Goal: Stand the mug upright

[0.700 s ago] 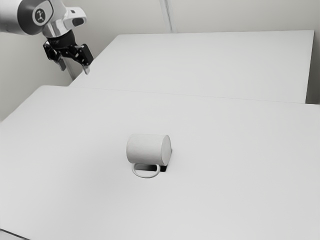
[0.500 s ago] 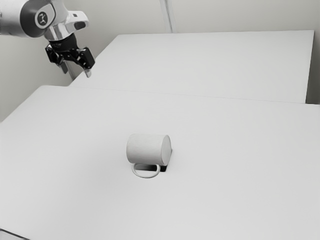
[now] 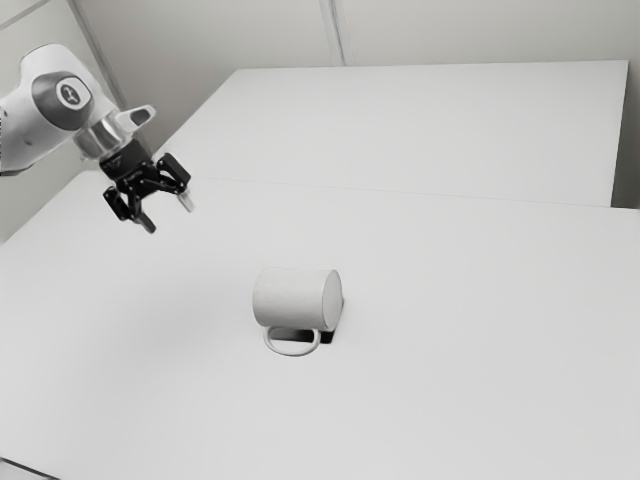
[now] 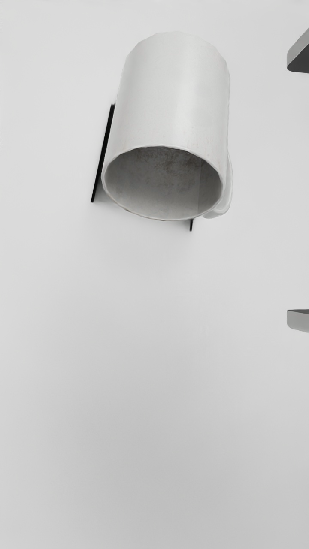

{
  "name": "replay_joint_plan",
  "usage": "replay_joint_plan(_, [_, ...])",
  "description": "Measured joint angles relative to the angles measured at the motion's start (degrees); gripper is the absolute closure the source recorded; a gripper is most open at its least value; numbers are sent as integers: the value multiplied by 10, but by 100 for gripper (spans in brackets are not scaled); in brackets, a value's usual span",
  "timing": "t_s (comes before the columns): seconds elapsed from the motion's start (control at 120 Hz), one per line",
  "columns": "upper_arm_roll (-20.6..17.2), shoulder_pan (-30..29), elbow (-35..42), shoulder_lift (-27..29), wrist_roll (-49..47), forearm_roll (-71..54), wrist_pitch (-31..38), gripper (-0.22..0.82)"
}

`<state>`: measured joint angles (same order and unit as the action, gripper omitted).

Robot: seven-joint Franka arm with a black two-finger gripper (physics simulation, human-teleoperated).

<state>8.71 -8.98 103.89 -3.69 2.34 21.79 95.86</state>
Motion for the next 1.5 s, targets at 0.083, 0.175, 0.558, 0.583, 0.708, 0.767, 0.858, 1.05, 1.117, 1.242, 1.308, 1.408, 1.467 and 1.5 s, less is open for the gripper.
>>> replay_joint_plan(0.083, [0,-7,0,-32,9,42,0,0])
replay_joint_plan(0.175, [0,5,-3,-58,18,81,0,0])
replay_joint_plan(0.558, [6,9,21,-137,52,219,0,0])
replay_joint_plan(0.583, [6,9,27,-140,53,228,0,0])
replay_joint_plan(0.708, [6,12,34,-165,61,275,1,0])
replay_joint_plan(0.767, [6,15,33,-175,64,296,3,0])
replay_joint_plan(0.858, [3,20,35,-186,67,324,4,0])
replay_joint_plan(1.05, [-4,36,44,-200,70,374,6,0])
replay_joint_plan(1.117, [-11,39,49,-201,71,382,6,0])
replay_joint_plan(1.242, [-13,41,47,-201,71,387,6,5])
replay_joint_plan(1.308, [-13,41,44,-199,71,387,6,17])
replay_joint_plan(1.408, [-13,41,44,-198,71,392,6,42])
replay_joint_plan(1.467, [-13,41,44,-198,71,400,6,52])
replay_joint_plan(1.5, [-13,41,43,-197,70,403,6,57])
